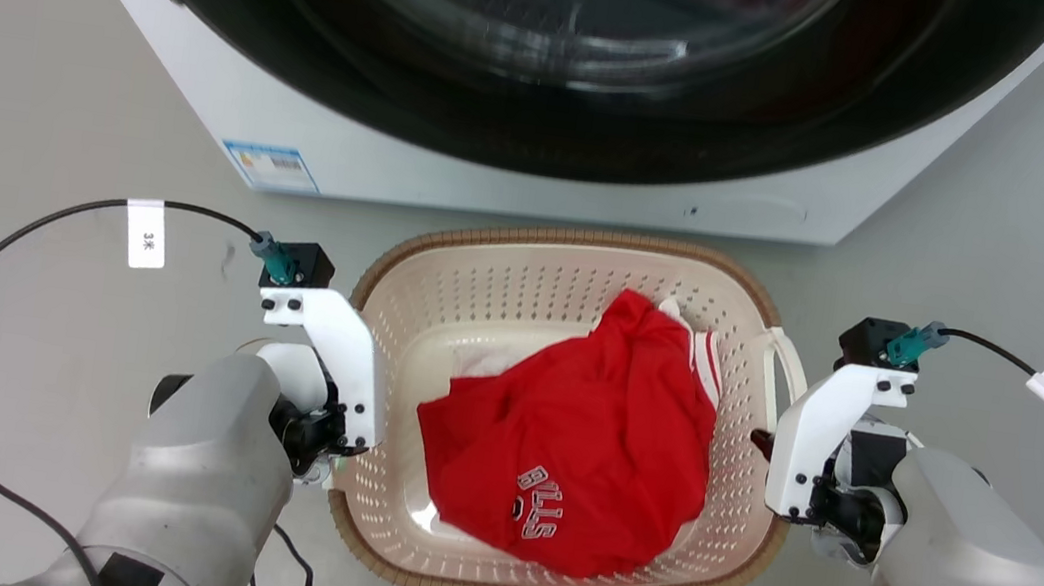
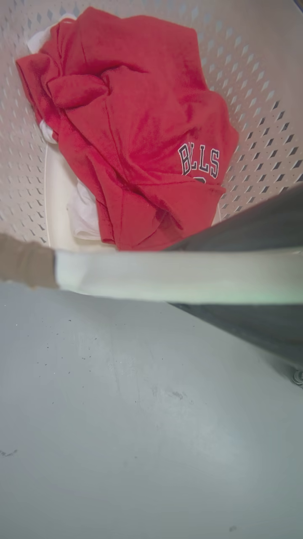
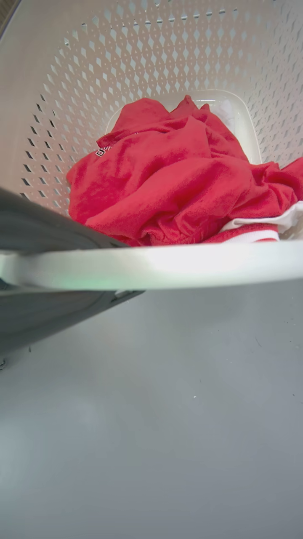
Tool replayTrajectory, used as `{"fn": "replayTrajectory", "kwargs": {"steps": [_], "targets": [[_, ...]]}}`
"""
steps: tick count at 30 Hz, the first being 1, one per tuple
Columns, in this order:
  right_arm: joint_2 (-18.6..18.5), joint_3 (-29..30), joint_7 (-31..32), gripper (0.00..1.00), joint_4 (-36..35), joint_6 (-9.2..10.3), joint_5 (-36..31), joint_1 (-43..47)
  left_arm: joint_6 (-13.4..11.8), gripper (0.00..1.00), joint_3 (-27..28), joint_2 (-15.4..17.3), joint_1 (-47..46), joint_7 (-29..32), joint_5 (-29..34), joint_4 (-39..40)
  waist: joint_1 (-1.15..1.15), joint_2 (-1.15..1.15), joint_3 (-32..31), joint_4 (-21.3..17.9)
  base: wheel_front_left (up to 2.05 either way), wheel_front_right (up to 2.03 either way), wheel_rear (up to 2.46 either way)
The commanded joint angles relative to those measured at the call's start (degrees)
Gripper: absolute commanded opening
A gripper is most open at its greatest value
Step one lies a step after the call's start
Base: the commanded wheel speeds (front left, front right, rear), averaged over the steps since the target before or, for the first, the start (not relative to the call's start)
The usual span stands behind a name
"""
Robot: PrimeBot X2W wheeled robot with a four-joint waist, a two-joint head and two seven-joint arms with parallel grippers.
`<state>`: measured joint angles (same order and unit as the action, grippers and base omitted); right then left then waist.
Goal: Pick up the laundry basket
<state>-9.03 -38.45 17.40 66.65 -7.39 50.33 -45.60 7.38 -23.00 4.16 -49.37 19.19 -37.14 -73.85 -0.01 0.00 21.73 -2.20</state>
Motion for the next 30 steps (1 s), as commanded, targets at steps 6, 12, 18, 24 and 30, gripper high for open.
{"fn": "replayTrajectory", "kwargs": {"steps": [6,12,18,24,30], "targets": [[0.39,-0.89,3.15,0.0,0.53,-0.18,1.87,0.7,0.17,0.0,-0.68,0.18,1.91,3.33,-1.48,0.02,0.01,0.0,-6.86,0.17,0.0,0.0,0.0],[0.88,-1.7,4.73,0.0,1.6,-0.18,2.84,2.1,0.17,0.0,-1.57,0.53,3.58,4.73,-2.38,0.04,0.01,0.0,-10.94,0.1,0.0,0.0,0.0],[1.55,-2.05,5.69,0.0,3.09,-0.18,3.84,4.58,0.17,0.0,-2.21,0.86,6.04,5.56,-3.23,0.04,0.01,0.0,-14.93,-0.04,0.0,0.0,0.0],[2.08,-2.24,6.9,0.0,4.59,-0.17,4.75,6.9,0.17,0.0,-2.85,1.01,8.48,6.36,-4.07,0.05,0.01,0.0,-18.06,-0.17,0.0,0.0,0.0],[2.55,-2.94,7.72,0.0,5.62,-0.17,4.78,8.98,0.17,0.0,-3.57,0.64,11.78,7.2,-5.38,0.06,0.01,0.0,-21.33,-0.27,0.0,0.0,0.0]]}}
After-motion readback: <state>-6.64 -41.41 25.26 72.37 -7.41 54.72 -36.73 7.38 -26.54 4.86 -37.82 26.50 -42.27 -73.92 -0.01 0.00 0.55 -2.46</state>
